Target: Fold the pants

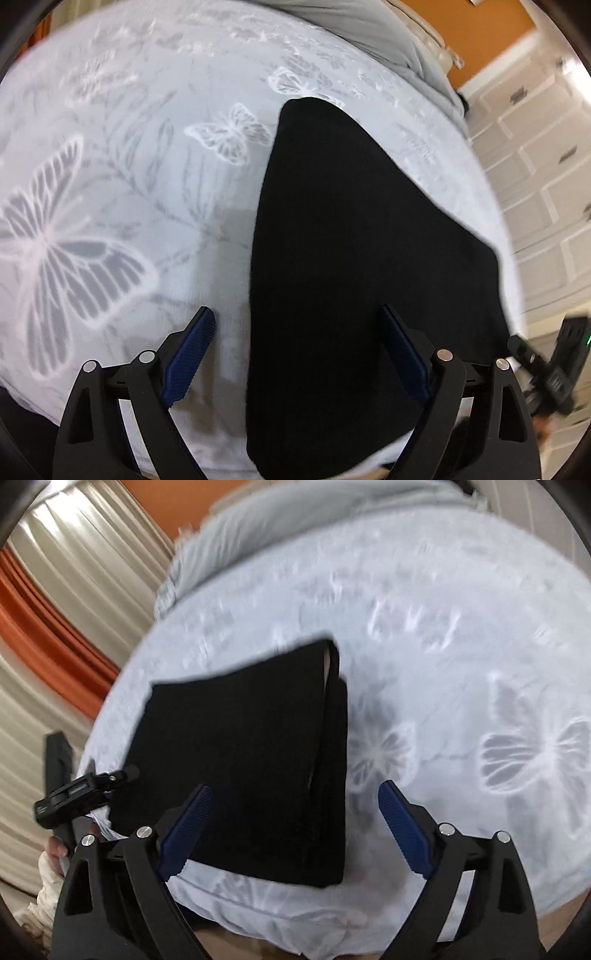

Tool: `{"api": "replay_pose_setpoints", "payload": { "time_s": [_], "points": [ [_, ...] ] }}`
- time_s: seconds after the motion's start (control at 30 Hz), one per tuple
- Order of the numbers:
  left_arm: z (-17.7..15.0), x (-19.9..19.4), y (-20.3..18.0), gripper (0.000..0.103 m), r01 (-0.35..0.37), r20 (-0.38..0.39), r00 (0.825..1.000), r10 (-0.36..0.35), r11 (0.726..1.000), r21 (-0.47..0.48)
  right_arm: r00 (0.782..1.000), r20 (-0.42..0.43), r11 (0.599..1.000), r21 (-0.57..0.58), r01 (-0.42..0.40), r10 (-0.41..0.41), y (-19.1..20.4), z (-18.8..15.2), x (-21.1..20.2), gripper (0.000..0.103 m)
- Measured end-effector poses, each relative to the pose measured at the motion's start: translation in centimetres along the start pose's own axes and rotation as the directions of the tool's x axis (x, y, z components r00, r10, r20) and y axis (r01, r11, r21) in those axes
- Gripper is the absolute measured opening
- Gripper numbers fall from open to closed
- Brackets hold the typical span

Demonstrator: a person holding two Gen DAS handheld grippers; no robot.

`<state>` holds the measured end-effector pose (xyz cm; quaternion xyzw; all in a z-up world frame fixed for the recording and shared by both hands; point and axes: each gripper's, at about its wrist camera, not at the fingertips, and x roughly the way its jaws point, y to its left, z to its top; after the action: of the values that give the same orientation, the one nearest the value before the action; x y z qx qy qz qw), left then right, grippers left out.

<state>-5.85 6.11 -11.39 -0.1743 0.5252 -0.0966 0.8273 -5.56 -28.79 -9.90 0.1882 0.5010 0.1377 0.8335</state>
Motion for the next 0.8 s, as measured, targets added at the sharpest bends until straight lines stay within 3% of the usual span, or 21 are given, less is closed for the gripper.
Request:
{"api": "replay_pose_setpoints", "payload": {
  "time_s": [0.1, 0.27, 0.37, 0.8],
  "points": [
    [-0.5, 0.6, -1.6, 0.087, -0.065, 0.04, 0.997, 0.062, 0.994, 0.083, 0.999, -0.03, 0.997, 0.08, -0.025, 0.027, -0.6, -0.5, 2.0, 0.091],
    [-0.6, 1.7, -3.5, 0.09, -0.107, 0.061, 0.993, 0.098, 0.983, 0.147, 0.999, -0.015, 0.999, 0.038, -0.033, 0.033, 1.1, -1.2, 2.5, 0.091],
    [-0.5, 2.3, -4.1, 0.092, -0.132, 0.073, 0.99, 0.122, 0.981, 0.145, 1.0, 0.008, 1.0, 0.021, 0.0, 0.0, 1.9, -1.2, 3.0, 0.092],
    [0.2, 3.4, -4.2, 0.098, -0.12, 0.058, 0.992, 0.115, 0.988, 0.1, 0.999, 0.037, 0.997, 0.072, -0.038, 0.035, 1.2, -0.9, 4.1, 0.098]
  ]
}}
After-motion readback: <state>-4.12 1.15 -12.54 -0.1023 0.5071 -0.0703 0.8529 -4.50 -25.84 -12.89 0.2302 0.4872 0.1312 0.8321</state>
